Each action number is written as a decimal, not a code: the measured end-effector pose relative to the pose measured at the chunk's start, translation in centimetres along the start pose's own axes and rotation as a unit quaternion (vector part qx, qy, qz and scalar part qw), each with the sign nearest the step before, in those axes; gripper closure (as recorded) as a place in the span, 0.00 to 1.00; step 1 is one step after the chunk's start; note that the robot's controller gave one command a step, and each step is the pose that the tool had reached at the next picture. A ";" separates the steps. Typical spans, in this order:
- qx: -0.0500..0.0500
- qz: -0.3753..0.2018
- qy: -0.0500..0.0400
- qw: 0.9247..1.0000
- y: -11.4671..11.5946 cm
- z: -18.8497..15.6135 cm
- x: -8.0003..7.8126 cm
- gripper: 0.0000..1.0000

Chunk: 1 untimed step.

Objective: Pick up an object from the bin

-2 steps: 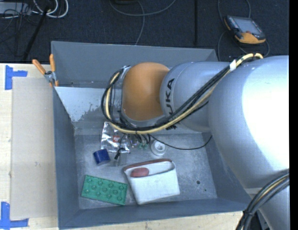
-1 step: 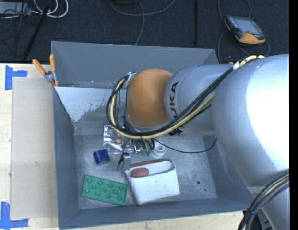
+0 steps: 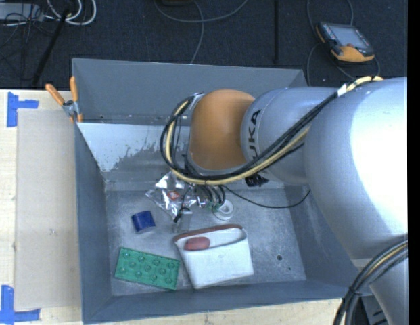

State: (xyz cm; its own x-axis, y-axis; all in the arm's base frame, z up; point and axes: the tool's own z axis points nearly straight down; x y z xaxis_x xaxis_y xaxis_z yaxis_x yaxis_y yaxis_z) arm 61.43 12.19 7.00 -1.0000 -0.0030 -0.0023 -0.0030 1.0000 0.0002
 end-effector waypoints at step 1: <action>-0.001 0.001 0.000 1.000 0.0 -0.1 0.0 1.00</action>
Offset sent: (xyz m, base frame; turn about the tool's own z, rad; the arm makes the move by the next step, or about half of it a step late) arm 0.0000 0.0000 0.0000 0.0000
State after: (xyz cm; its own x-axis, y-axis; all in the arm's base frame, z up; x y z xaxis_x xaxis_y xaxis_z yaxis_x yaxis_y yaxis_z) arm 61.44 12.22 7.06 -1.0000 -0.0001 -0.0022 -0.0001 1.0000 0.0017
